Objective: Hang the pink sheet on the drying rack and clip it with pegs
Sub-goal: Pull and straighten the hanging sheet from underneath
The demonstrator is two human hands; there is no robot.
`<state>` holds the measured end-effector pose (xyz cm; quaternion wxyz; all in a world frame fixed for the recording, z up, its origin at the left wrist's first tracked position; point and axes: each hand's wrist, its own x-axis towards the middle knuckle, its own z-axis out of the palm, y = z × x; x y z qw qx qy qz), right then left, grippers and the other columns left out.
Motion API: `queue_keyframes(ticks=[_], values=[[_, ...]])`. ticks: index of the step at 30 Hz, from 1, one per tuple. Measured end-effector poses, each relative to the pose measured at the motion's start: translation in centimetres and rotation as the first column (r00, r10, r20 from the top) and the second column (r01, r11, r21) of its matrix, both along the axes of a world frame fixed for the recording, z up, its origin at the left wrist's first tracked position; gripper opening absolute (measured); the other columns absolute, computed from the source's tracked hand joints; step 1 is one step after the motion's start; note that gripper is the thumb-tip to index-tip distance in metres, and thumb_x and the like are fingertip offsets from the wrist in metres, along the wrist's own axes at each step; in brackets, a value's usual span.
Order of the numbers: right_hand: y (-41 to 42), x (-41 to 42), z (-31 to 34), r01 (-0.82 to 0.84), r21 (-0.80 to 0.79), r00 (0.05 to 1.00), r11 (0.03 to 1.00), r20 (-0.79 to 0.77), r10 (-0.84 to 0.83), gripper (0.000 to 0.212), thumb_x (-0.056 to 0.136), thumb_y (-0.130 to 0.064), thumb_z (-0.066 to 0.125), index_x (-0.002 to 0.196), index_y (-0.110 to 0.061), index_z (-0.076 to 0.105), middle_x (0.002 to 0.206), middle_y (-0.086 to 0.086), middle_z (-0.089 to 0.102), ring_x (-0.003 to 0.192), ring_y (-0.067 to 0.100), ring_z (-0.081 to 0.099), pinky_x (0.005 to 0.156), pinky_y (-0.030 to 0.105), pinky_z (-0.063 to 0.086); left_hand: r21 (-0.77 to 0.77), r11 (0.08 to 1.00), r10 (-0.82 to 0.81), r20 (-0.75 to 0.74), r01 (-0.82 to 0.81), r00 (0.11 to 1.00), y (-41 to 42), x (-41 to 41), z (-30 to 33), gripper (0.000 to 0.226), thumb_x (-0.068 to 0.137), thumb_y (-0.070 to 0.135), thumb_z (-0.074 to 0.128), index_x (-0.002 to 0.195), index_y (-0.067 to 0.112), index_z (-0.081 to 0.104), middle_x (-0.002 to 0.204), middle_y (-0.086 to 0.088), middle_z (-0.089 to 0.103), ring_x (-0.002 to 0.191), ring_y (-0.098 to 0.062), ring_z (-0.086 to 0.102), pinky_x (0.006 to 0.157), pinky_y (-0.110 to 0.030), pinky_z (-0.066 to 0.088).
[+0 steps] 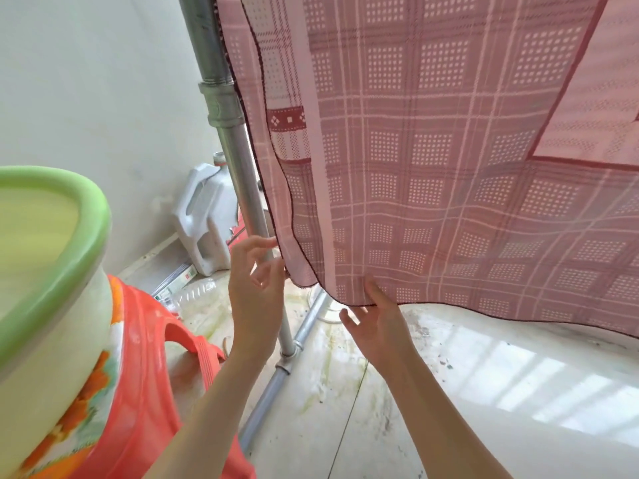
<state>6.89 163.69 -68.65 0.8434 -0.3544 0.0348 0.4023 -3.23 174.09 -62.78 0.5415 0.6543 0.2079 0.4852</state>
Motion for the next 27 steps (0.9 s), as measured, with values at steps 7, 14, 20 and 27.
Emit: queue_keyframes(ticks=[7, 14, 20, 27], values=[[0.0, -0.9, 0.1, -0.067, 0.008, 0.998, 0.998, -0.012, 0.067, 0.021, 0.084, -0.02, 0.062, 0.104, -0.017, 0.063, 0.089, 0.0, 0.069, 0.077, 0.013, 0.062, 0.066, 0.029, 0.042, 0.033, 0.981, -0.177, -0.241, 0.19, 0.954, 0.2, 0.7, 1.3, 0.047, 0.089, 0.014, 0.059, 0.132, 0.023, 0.046, 0.133, 0.002, 0.052, 0.111, -0.01, 0.054, 0.079, -0.007, 0.045], [-0.7, -0.7, 0.0, -0.093, -0.024, 0.995, 0.995, -0.023, 0.092, 0.025, 0.072, -0.024, 0.068, 0.096, -0.017, 0.065, 0.078, -0.002, 0.07, 0.074, 0.013, 0.06, 0.063, 0.028, 0.044, 0.1, 0.995, 0.003, -0.265, 0.024, 0.964, -0.5, 2.7, 1.9, 0.006, 0.084, 0.014, 0.064, 0.086, 0.008, 0.064, 0.082, -0.009, 0.066, 0.075, -0.017, 0.06, 0.071, -0.029, 0.049], [0.2, -1.2, 0.1, -0.068, -0.034, 0.994, 0.997, -0.089, 0.065, 0.017, 0.078, -0.023, 0.068, 0.093, -0.014, 0.067, 0.085, 0.001, 0.067, 0.079, 0.016, 0.061, 0.066, 0.03, 0.044, 0.01, 0.998, -0.066, -0.22, 0.07, 0.973, -0.1, 0.0, 0.2, 0.011, 0.081, 0.002, 0.064, 0.087, 0.009, 0.07, 0.078, 0.002, 0.068, 0.065, 0.009, 0.06, 0.064, -0.004, 0.042], [1.6, -2.6, 0.2, -0.144, -0.002, 0.987, 0.99, -0.072, 0.144, 0.031, 0.07, -0.033, 0.072, 0.096, -0.016, 0.069, 0.107, 0.001, 0.067, 0.108, 0.02, 0.06, 0.07, 0.034, 0.053, -0.029, 0.998, -0.057, -0.261, 0.051, 0.964, 1.3, -1.9, -1.2, 0.018, 0.084, 0.008, 0.062, 0.08, 0.024, 0.069, 0.07, 0.017, 0.068, 0.066, 0.006, 0.058, 0.065, -0.003, 0.043]])
